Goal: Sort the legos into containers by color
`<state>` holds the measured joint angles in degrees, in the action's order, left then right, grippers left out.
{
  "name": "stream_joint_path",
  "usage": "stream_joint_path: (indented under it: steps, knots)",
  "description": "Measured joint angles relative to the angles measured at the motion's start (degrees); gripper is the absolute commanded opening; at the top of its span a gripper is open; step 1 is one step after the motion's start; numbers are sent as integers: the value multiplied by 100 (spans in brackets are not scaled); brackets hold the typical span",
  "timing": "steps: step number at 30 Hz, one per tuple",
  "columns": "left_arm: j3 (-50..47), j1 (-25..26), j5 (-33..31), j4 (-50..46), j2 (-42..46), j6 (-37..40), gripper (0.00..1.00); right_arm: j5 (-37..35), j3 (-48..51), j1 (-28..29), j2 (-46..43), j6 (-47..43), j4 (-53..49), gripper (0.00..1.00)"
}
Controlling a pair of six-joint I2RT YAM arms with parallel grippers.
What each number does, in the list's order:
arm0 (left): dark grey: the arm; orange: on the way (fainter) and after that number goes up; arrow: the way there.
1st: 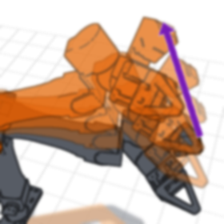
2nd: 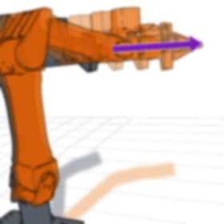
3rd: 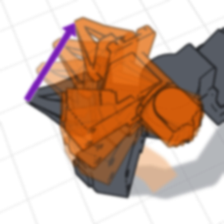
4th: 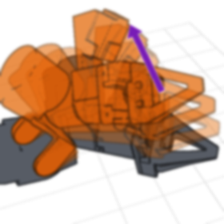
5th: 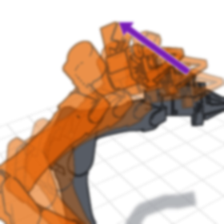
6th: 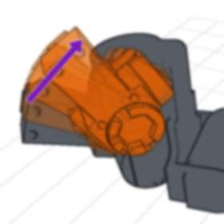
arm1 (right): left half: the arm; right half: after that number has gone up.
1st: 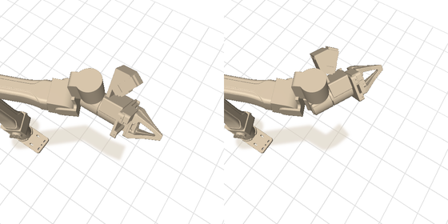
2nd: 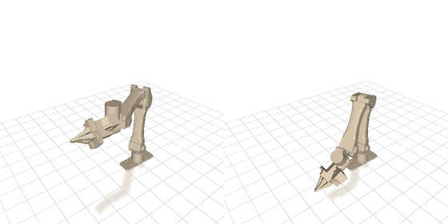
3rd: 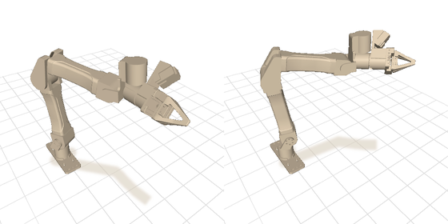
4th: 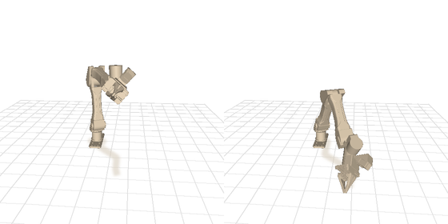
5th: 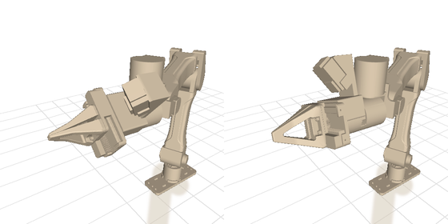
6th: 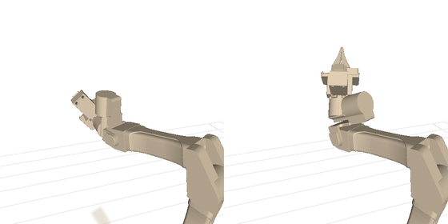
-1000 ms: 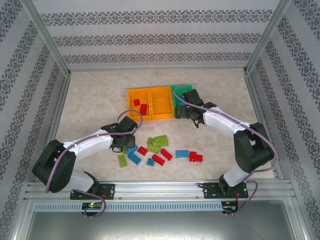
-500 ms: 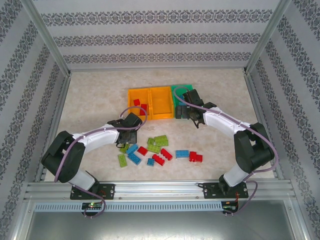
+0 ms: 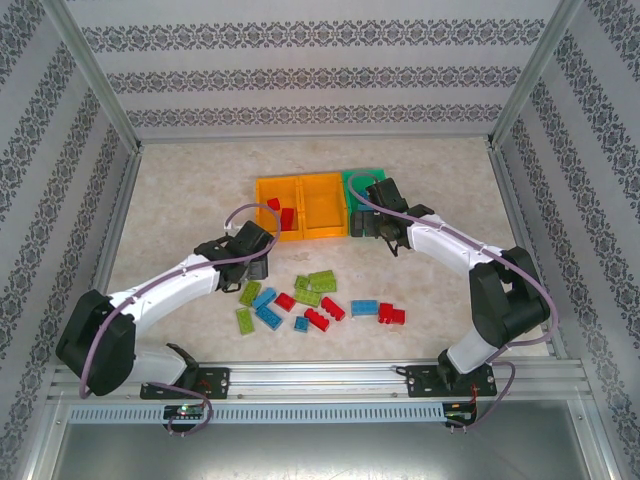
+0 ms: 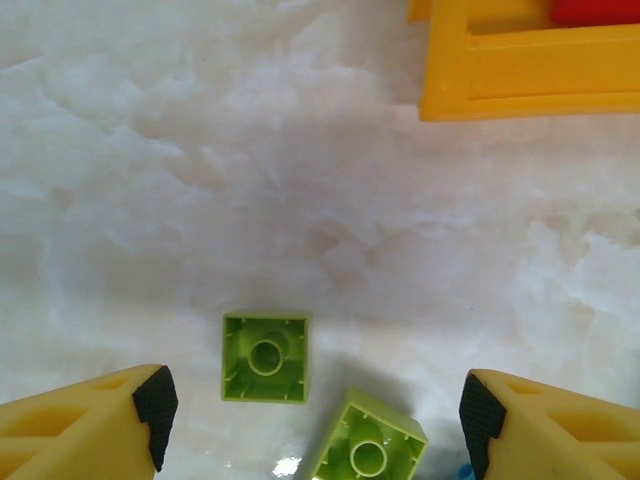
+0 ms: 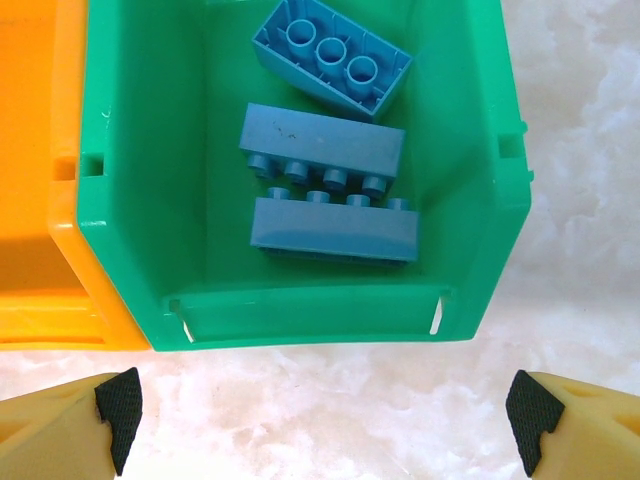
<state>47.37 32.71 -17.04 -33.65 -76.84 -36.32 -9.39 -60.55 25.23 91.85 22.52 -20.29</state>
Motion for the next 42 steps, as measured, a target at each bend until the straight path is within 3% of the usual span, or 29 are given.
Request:
stream_joint_path:
  steps: [9, 18, 26, 32, 39, 42]
  knots:
    - [-76, -402, 293, 22, -625, 4, 77, 85, 238, 2, -411, 0, 92, 97]
    - [-76, -662, 616, 328, -1032, 7, 69, -17, 459, -2, -962, -4, 201, 98]
    - [-90, -734, 802, 474, -1279, 26, 52, -157, 643, -522, -1128, -107, 212, 98]
    - [-87, -734, 935, 599, -1349, 92, 37, -101, 588, -984, -662, -197, 282, 95]
    - [-61, -734, 955, 603, -1333, 160, 23, 92, 306, -1078, 76, -238, 328, 92]
    - [2, -734, 1014, 599, -1309, 199, 22, 186, 297, -1073, 109, -208, 348, 92]
